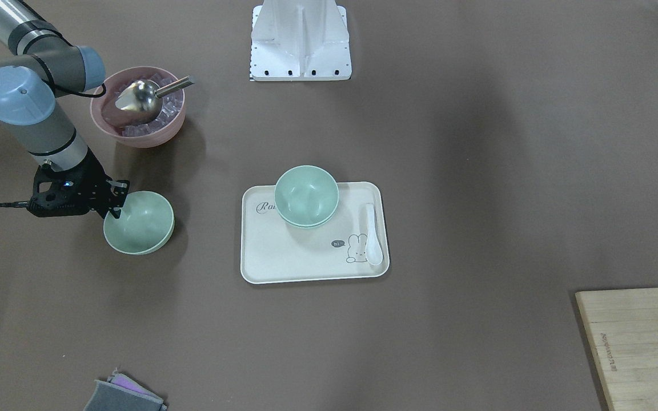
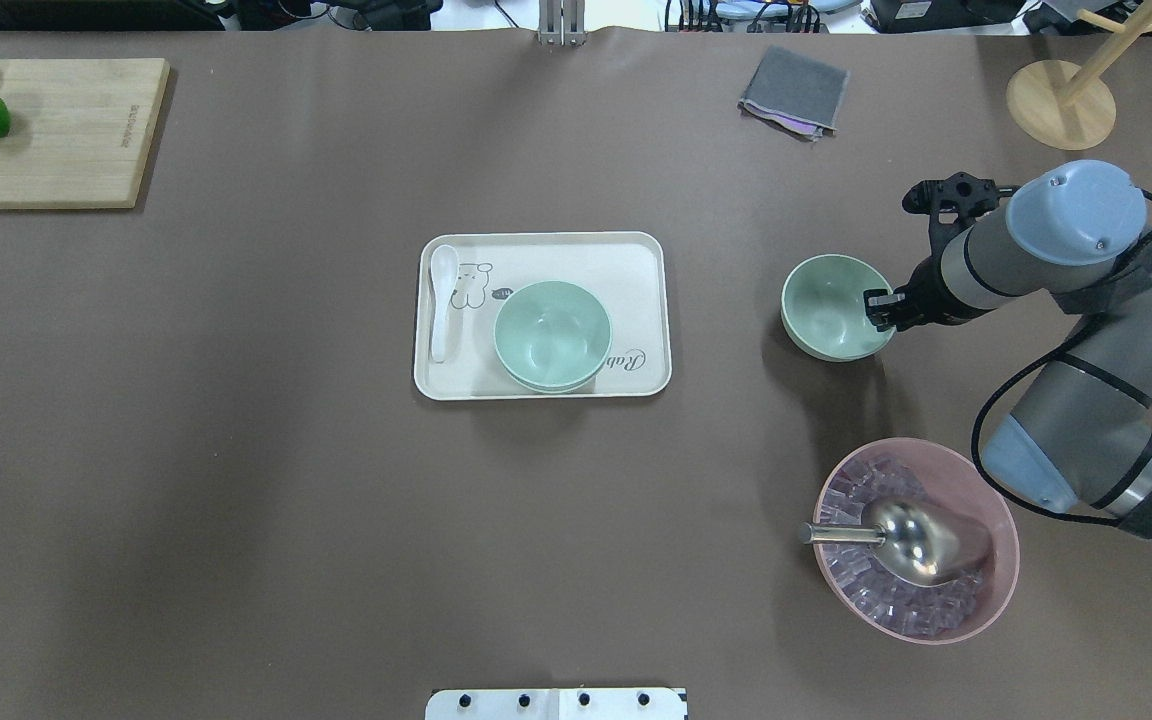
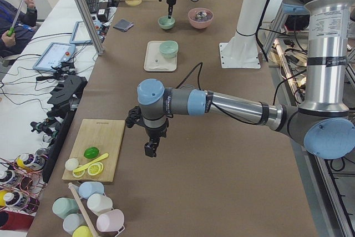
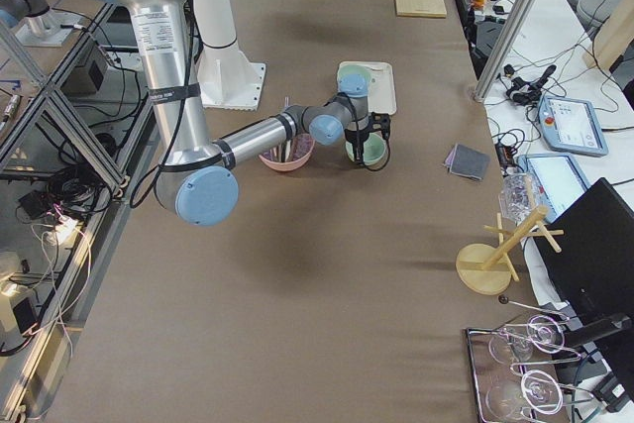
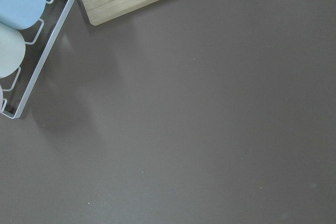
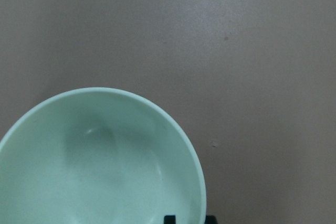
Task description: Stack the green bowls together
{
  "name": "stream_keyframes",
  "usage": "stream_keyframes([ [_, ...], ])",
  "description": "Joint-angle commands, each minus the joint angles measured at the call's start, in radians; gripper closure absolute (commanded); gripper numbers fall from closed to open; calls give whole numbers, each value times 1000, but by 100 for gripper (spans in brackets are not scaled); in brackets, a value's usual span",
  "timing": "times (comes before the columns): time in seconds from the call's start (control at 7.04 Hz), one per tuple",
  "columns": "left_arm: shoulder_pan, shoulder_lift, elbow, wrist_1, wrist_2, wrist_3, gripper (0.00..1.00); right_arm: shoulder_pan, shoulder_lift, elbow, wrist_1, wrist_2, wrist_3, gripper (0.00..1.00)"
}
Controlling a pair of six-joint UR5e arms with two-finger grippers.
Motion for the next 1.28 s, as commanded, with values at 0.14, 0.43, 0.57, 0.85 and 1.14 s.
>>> stream_keyframes([
  [0.14, 0, 1, 0, -1, 1, 0, 2, -1, 0, -1, 0, -4, 0, 69],
  [0.43, 2, 1, 0, -1, 1, 0, 2, -6, 0, -11, 0, -4, 0, 69],
  [0.57, 0, 1, 0, -1, 1, -2, 2, -9, 1, -13, 0, -4, 0, 71],
  [0.85, 2, 1, 4, -1, 0, -3, 2, -9, 6, -8, 2, -4, 0, 100],
  [1.14, 2, 3, 4, -1, 0, -5, 2, 0, 28, 1, 2, -4, -6, 100],
])
